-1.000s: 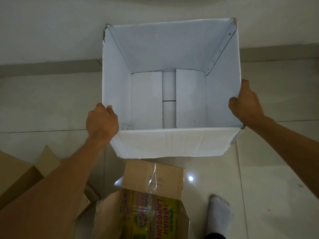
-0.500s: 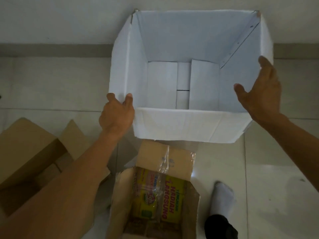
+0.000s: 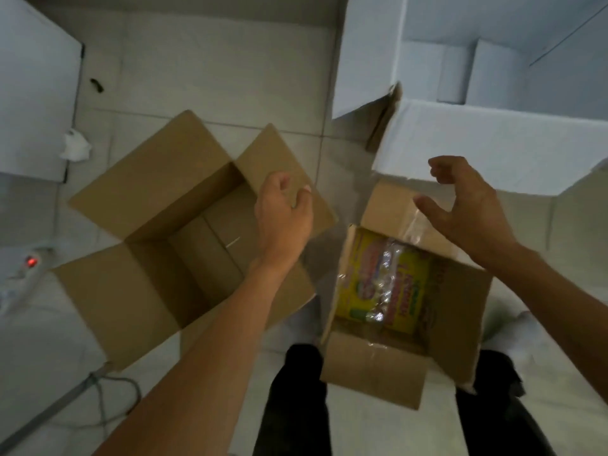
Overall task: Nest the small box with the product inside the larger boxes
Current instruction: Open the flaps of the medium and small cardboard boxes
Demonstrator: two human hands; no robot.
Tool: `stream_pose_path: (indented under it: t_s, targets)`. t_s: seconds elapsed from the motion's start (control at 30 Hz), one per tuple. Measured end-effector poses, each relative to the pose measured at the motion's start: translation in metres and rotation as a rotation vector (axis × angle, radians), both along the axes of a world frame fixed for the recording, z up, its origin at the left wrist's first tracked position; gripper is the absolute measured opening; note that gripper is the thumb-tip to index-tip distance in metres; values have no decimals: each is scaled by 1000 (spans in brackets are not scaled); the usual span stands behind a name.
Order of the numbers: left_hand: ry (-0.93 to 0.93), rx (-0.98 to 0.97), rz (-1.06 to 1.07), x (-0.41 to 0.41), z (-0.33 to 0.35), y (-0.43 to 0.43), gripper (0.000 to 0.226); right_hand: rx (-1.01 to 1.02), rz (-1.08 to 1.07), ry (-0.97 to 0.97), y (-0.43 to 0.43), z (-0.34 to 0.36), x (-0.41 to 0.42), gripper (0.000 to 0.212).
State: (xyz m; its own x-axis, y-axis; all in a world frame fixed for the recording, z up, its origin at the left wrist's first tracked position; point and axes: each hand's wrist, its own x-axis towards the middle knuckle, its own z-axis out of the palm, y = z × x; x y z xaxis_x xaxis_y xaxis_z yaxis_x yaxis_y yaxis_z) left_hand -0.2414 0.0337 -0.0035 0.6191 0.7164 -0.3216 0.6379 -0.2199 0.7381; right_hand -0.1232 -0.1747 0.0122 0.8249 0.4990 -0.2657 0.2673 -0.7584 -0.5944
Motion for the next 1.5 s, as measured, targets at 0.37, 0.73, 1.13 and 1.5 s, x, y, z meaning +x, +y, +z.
stream_pose_path:
  t_s: [0.37, 0.73, 1.13, 1.5]
  targets:
    - [182, 95, 122, -156, 14, 82, 37, 7, 31, 171, 79, 1, -107, 51]
    - [541, 281, 356, -311, -44, 112, 80, -218, 182, 140, 131, -50, -139, 72]
    - [400, -68, 722, -331, -79, 147, 70, -363, -103, 105, 168, -82, -123, 76]
    - [361, 234, 558, -317, -76, 156, 43, -524, -158, -42, 167, -81, -133, 46]
